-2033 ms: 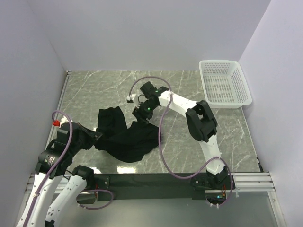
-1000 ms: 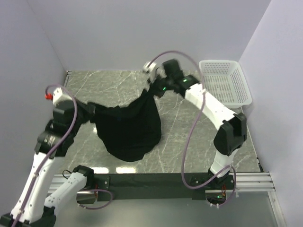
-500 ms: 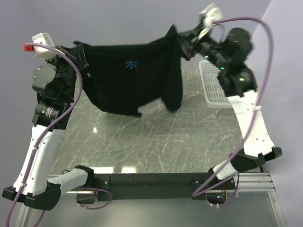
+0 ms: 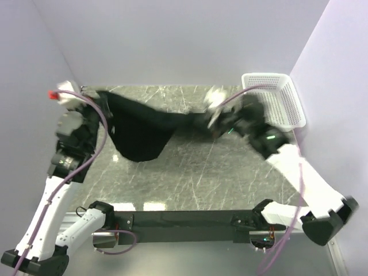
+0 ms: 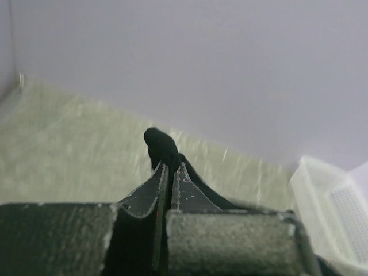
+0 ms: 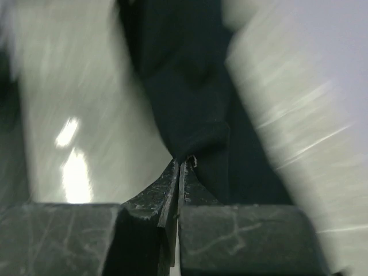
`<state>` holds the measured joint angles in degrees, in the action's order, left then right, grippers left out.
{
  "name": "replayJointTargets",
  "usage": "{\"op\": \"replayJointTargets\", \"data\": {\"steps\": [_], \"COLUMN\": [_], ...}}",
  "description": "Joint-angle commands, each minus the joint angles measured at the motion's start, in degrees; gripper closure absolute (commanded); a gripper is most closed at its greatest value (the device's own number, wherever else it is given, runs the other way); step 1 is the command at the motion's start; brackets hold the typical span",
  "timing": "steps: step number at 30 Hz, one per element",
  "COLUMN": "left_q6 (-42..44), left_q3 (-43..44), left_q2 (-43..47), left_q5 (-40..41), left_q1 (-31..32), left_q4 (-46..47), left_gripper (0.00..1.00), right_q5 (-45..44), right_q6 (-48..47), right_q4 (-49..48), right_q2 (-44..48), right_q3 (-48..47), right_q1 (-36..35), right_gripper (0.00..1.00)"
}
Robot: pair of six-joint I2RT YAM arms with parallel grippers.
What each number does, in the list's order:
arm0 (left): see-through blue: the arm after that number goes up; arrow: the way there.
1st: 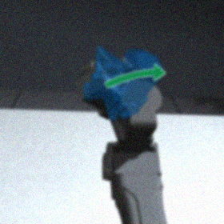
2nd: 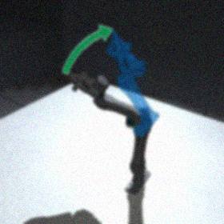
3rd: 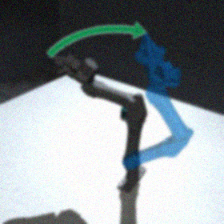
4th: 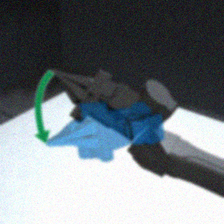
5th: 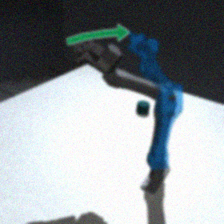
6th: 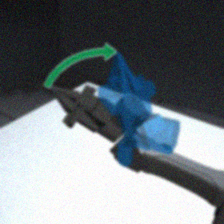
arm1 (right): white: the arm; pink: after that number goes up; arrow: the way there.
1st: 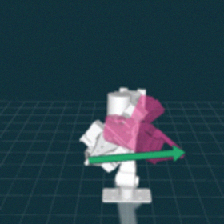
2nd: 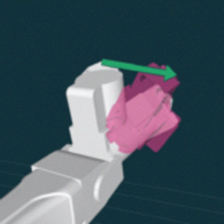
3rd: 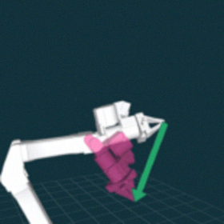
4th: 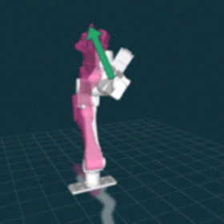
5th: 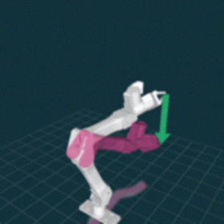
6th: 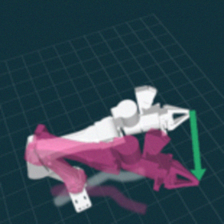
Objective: Fold and stack the t-shirts
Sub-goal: Flatten the tshirt out
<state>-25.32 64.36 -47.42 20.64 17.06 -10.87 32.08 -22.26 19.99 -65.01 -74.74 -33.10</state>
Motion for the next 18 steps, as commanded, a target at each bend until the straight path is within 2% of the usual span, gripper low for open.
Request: {"op": "replayJointTargets", "data": {"steps": [1, 2, 5, 6, 7, 9, 11, 16, 18], "left_q6": [-9.36, -11.05, -16.24, -17.21, -18.78, -19.59, -20.03, -19.42, -19.07], "left_q3": [-8.59, -10.64, -16.8, -17.85, -19.26, -20.41, -20.5, -19.8, -19.71], "left_q2": [3.46, 4.26, 6.37, 6.72, 6.9, 6.64, 6.11, 4.7, 4.7], "left_q5": [1.07, 0.98, 1.42, 2.46, 3.08, 4.31, 4.67, 4.23, 4.05], "left_q1": [-0.36, -0.27, -0.36, -0.36, -0.36, -0.45, -0.54, -0.54, -0.54], "left_q4": [-6.61, -7.57, -9.86, -10.83, -11.1, -11.62, -11.71, -11.54, -11.63], "left_gripper": [0.99, 1.0, 0.99, 1.0, 1.0, 1.0, 0.99, 1.0, 1.0], "right_q5": [-1.4, -0.97, 0.96, 1.75, 2.46, 4.13, 4.49, 4.05, 5.18], "right_q6": [-6.04, -5.26, -6.55, -7.96, -9.54, -14.81, -20.24, -33.08, -43.36], "right_q4": [0.93, 0.58, 0.75, 3.36, 5.13, 11.43, 16.45, 26.84, 31.24], "right_q2": [0.06, -0.98, -4.66, -5.47, -6.87, -7.93, -9.16, -14.51, -16.1], "right_q3": [12.14, 13.64, 15.94, 15.16, 14.11, 10.24, 7.87, 7.06, 8.2], "right_q1": [-6.69, -7.15, -7.85, -7.94, -7.86, -7.77, -6.54, -0.92, 4.52], "right_gripper": [1.0, 1.0, 0.65, 0.47, 0.42, 0.36, 0.34, 0.34, 0.35]}}
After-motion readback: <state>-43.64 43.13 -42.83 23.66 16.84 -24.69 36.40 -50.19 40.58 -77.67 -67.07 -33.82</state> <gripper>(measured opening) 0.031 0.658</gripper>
